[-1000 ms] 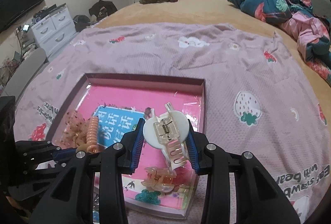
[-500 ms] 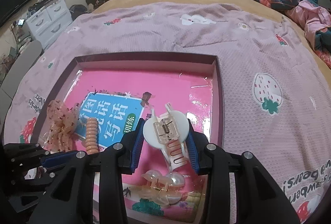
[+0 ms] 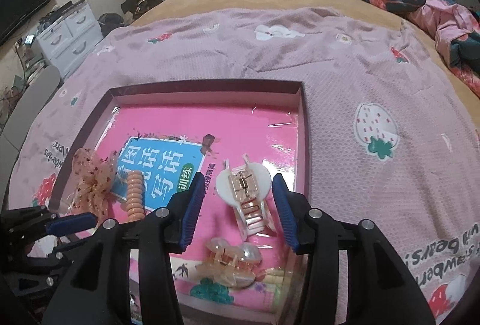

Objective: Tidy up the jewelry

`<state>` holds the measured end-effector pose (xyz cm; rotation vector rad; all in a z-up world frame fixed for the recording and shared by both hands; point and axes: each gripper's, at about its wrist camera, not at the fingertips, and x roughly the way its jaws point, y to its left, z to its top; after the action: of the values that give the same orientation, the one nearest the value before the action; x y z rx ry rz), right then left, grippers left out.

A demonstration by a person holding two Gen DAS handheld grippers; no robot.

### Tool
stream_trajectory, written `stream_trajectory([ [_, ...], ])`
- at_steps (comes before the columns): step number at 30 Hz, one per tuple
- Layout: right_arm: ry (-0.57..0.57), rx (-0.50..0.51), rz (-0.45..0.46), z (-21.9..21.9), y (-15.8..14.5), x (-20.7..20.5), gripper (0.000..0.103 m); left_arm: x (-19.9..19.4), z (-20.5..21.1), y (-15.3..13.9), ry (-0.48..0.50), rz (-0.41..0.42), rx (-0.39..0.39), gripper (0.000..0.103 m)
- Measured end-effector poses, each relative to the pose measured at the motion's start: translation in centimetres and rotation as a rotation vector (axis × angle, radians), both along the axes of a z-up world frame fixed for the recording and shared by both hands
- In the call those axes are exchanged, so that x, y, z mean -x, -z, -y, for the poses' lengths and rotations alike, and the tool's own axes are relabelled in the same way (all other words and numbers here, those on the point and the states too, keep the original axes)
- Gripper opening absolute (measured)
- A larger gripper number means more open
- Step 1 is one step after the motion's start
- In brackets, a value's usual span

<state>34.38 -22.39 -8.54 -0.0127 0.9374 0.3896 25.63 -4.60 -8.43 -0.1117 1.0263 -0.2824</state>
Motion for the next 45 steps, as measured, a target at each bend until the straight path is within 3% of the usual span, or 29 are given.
stream_trajectory([
  [5,0.007,-0.001,0.039,1.0,-1.5,1.6,0.06,0.8,-0.4,-0.9,-0.012,0.01,-0.009,0.034],
  [8,0.019,-0.004,0.068,1.8,-2.7,2.9,0.073,1.2,-0.8,-1.6,-0.024,0.017,-0.009,0.039],
  [12,0.035,-0.026,0.109,2.9,-4.3,4.8,0.087,1.8,-1.3,-2.7,-0.043,0.031,-0.007,0.055],
  [23,0.051,-0.039,0.209,4.6,-9.0,8.9,0.097,4.3,-2.5,-6.3,-0.096,0.102,0.021,0.094],
  [33,0.039,-0.033,0.298,4.5,-12.6,12.1,0.099,7.1,-3.1,-10.0,-0.126,0.2,0.019,0.094],
  [45,0.012,-0.053,0.366,4.2,-15.3,16.8,0.099,10.3,-4.7,-11.9,-0.165,0.257,0.025,0.094],
])
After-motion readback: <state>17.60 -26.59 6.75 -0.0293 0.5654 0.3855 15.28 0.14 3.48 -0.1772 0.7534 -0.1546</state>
